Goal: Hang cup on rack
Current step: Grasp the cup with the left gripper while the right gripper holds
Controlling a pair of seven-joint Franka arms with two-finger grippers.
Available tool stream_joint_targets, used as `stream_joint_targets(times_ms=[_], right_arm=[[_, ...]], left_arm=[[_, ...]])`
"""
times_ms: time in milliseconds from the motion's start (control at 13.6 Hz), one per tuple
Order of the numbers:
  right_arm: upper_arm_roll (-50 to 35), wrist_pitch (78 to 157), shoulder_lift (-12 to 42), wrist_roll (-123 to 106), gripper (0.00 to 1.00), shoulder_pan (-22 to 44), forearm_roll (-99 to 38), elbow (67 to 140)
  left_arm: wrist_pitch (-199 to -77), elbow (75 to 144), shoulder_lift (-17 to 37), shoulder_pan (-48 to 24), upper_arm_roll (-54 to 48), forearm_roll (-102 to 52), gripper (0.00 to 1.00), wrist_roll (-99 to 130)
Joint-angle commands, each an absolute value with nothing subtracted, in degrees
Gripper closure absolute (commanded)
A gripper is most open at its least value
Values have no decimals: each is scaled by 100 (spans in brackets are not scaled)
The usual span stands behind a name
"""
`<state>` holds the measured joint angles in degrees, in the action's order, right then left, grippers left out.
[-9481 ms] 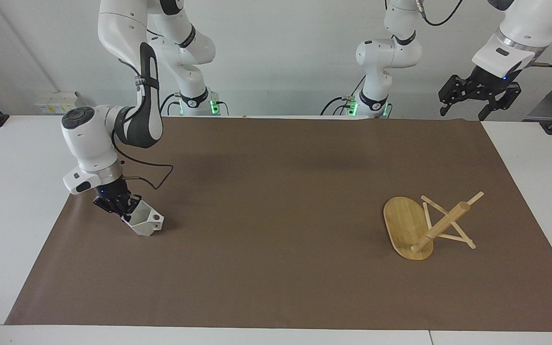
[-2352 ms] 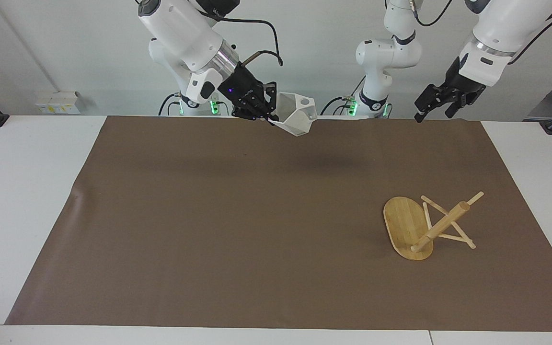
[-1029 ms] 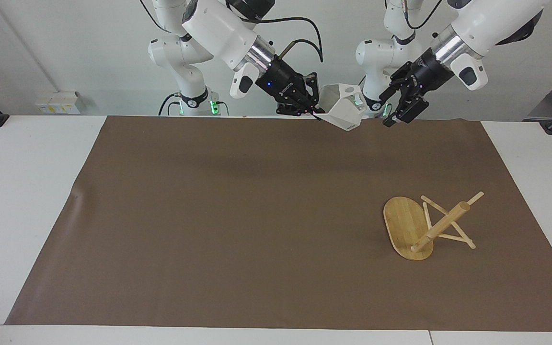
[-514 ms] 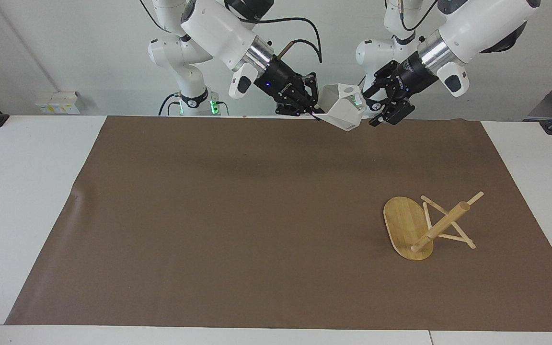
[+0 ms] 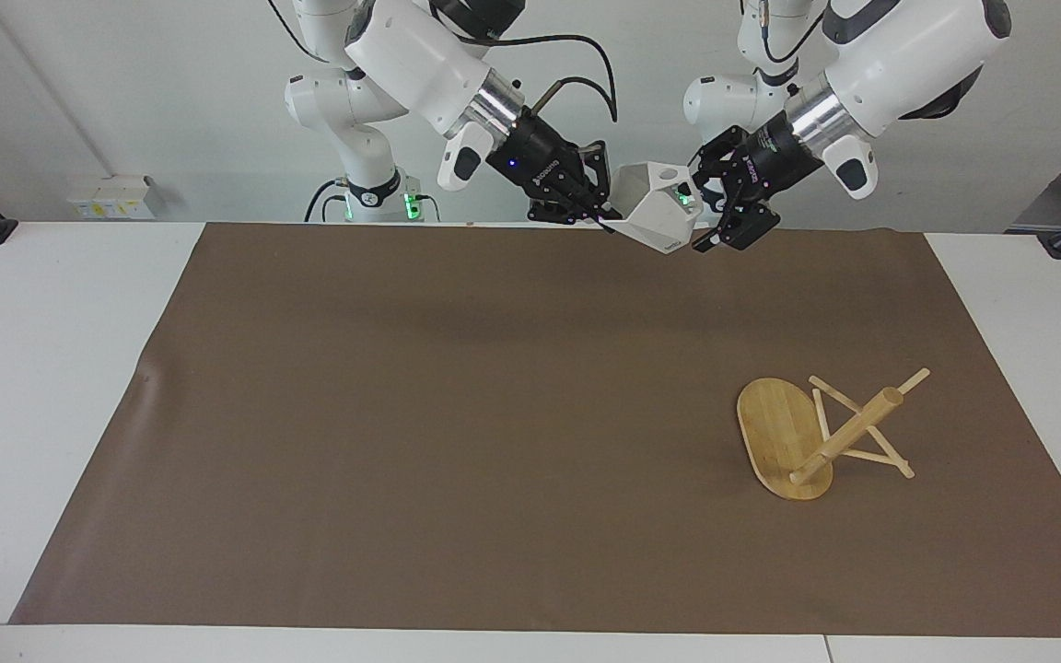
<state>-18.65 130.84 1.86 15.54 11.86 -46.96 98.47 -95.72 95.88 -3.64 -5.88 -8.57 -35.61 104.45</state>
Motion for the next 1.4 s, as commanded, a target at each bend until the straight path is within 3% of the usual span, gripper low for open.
stream_joint_targets(times_ms=[0, 220, 1323], right_arm=[[-1890, 13210, 44, 1617, 100, 1116, -4887, 10002], [-1890, 13210, 44, 1617, 100, 1116, -4887, 10002], [-1890, 13219, 62, 1626, 100, 1116, -4896, 9984]], left_arm=[[-9913, 10027, -615, -729, -809, -3709, 0, 10608], [-10055, 10309, -764, -835, -809, -3709, 0, 10678], [-10564, 10274, -773, -817, -773, -4052, 0, 10705]])
